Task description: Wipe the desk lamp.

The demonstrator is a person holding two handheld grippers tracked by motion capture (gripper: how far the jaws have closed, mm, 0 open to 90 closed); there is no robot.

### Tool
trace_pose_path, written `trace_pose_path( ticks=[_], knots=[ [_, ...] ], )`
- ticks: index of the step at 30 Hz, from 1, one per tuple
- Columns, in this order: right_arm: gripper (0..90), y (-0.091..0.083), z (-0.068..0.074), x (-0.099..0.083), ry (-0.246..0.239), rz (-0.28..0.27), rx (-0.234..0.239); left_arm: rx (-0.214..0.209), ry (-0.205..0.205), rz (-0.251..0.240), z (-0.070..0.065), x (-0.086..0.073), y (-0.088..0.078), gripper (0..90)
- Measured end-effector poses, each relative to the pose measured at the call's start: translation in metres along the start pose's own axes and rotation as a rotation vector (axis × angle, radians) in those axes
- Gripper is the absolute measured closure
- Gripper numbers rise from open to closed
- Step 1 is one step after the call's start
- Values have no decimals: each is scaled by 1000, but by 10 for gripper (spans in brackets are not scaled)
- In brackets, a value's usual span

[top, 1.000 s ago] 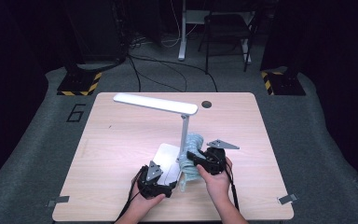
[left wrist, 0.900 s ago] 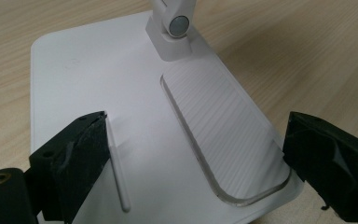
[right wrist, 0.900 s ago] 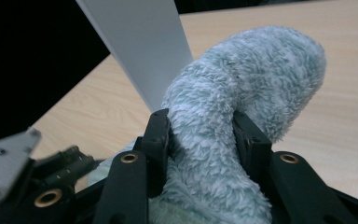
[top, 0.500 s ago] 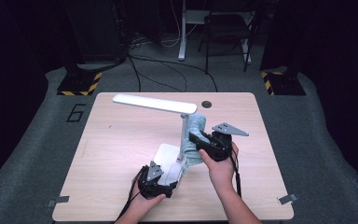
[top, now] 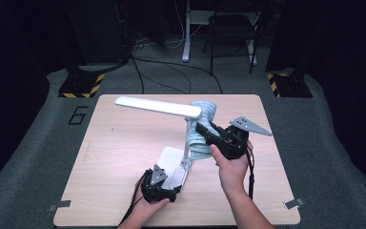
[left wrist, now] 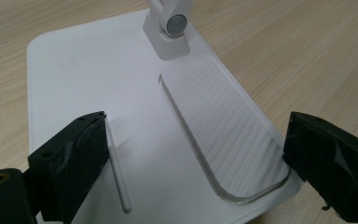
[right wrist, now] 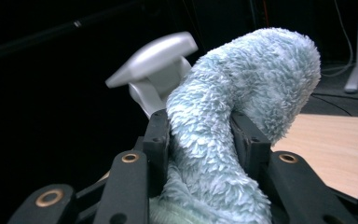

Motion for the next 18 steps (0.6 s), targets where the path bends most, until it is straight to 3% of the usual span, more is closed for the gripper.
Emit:
trace_pose_path(
  ticks=[2, 4, 8, 15, 18],
  knots=[
    [631, -2, 2, 2, 12, -11, 14, 0, 1, 1, 0, 0, 0, 70],
    [630, -7, 6, 10, 59, -47, 64, 2, 2, 0, 0, 0, 0, 69],
    [630, -4, 5, 9, 81, -49, 68, -14, 3, 11, 0, 0, -1, 70],
    [633, 4, 1, -8, -26, -10, -5, -11, 3, 8, 0, 0, -1, 69],
    [634, 9, -5, -18, -26, 18, -30, 0, -2, 1, 0, 0, 0, 69]
  ],
)
Point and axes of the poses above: each handheld gripper's, and its own axes: y roughly forward along the jaws, x roughly out of its top, z roughly to its left, the point moved 7 cm from there along y, roughly forward along the jaws, and after that the axes turned 8 degrees about y, right-handed, at the moved point
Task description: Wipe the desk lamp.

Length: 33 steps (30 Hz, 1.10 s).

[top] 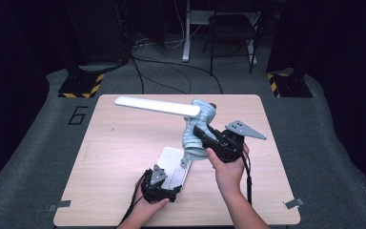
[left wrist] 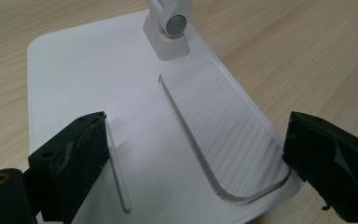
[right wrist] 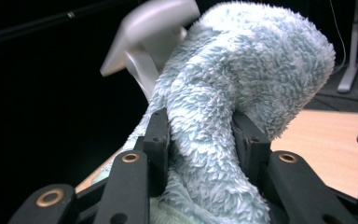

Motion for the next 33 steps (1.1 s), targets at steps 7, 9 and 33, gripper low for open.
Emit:
trace_pose_path(
  ticks=[7, 9, 33],
  knots=[
    [636, 13, -18, -29, 27, 74, -26, 1, 12, 7, 0, -1, 0, 69],
    [637, 16, -22, -35, 27, 90, -37, -1, 19, 12, 0, -1, -1, 69],
    [638, 53, -78, -128, 17, 371, -169, -1, 7, 8, -1, -1, 0, 69]
  ],
)
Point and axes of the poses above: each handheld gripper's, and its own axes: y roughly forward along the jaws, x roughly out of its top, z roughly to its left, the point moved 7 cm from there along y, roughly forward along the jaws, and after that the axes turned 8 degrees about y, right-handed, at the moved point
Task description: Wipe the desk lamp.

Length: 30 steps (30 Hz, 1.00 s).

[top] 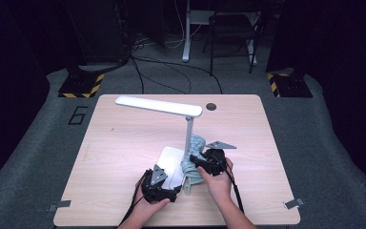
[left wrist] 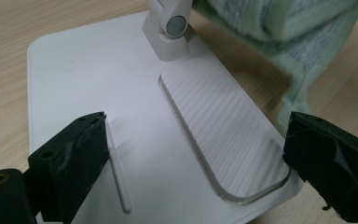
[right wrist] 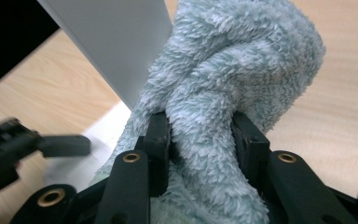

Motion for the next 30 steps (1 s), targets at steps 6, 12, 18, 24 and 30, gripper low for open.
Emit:
trace_pose_path(
  ticks=[6, 12, 18, 24, 30],
  knots=[
    [638, 17, -8, -17, 2, 53, -22, 0, 0, 0, 0, 0, 0, 68],
    [637, 19, -9, -18, -4, 59, -27, -2, -7, -1, -1, 0, 0, 67],
    [642, 17, -10, -17, 57, 72, 7, -9, 7, 9, -1, 0, 0, 64],
    [650, -5, 0, 1, 100, 0, 91, -8, 8, 8, 0, 0, 0, 64],
    [649, -35, 13, 30, 98, -100, 173, -8, 7, 8, 0, 0, 0, 64]
  ],
)
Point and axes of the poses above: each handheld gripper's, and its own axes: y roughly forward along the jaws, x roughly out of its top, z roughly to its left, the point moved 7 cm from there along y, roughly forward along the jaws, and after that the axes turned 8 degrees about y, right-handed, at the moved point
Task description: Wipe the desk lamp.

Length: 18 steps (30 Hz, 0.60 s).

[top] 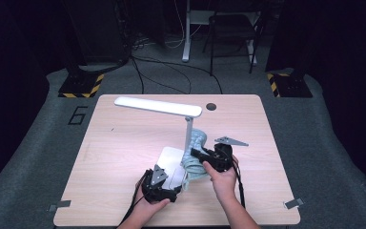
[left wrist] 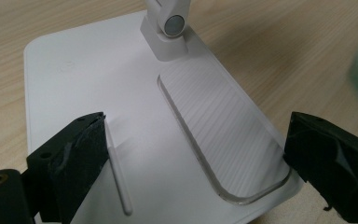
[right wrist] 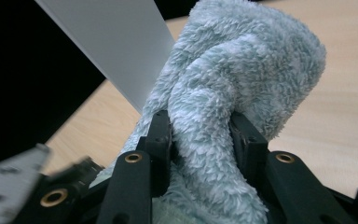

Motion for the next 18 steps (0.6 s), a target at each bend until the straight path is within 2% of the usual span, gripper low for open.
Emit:
trace_pose_path(
  ticks=[1, 2, 3, 4, 6, 9, 12, 14, 18],
  knots=[
    [649, 0, 0, 0, 0, 0, 0, 0, 4, 1, 0, 0, 0, 64],
    [649, -8, 9, 13, -26, -46, 22, 5, 10, 1, 1, 0, 0, 64],
    [648, -11, 13, 17, -30, -55, 25, 1, 8, 2, 1, 0, 0, 64],
    [648, -15, 17, 22, -37, -70, 33, -9, -12, 1, -1, 0, 0, 64],
    [647, -21, 25, 30, -44, -99, 51, 0, 7, 2, 1, 0, 0, 64],
    [642, -29, 31, 39, -50, -140, 70, 13, 2, -5, 1, 0, 1, 64],
    [634, -31, 28, 41, -49, -153, 66, 16, 6, -5, 1, 0, 1, 64],
    [631, -30, 23, 38, -57, -151, 43, 6, 9, -4, 1, 0, 0, 63],
    [628, -22, 16, 27, -60, -118, 16, -13, 17, 14, 1, 0, -1, 62]
  ],
)
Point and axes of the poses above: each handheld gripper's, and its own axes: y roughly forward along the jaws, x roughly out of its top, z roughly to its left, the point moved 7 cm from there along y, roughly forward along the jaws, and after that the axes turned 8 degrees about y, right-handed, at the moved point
